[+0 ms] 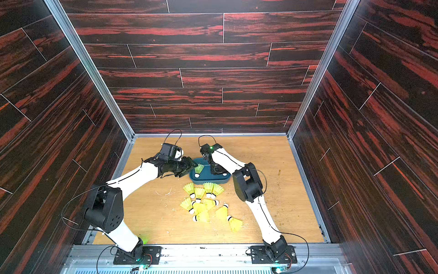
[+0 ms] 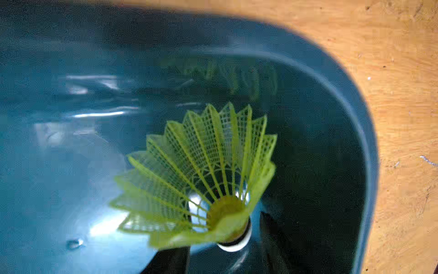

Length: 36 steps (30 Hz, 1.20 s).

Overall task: Put the shuttlecocks into the storage box
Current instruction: Place the shuttlecock in the storage box.

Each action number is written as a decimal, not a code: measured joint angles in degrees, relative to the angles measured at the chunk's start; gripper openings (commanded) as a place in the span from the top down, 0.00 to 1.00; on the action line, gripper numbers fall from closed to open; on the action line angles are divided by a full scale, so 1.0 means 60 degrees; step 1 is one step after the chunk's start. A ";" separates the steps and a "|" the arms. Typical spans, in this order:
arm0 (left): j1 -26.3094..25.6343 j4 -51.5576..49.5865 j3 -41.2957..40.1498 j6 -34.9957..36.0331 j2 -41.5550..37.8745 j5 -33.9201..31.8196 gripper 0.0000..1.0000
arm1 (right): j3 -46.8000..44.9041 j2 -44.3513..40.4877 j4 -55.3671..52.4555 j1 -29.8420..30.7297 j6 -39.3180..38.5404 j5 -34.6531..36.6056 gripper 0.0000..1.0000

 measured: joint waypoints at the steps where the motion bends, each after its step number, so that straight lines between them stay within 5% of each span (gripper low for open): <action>1: 0.0000 0.0000 0.0000 0.0000 0.0000 0.0000 0.33 | 0.0000 0.0000 -0.0007 0.0000 0.0018 0.0000 0.48; 28: -0.0098 -0.0401 -0.0204 0.0069 -0.0594 -0.0459 0.33 | 0.0758 -0.1778 -0.0208 0.0219 0.0087 -0.0302 0.36; 36: -0.0525 -0.1217 -0.1122 -0.0299 -0.2350 -0.1133 0.34 | -0.2237 -0.4725 0.1526 0.0889 -0.0386 -0.0776 0.32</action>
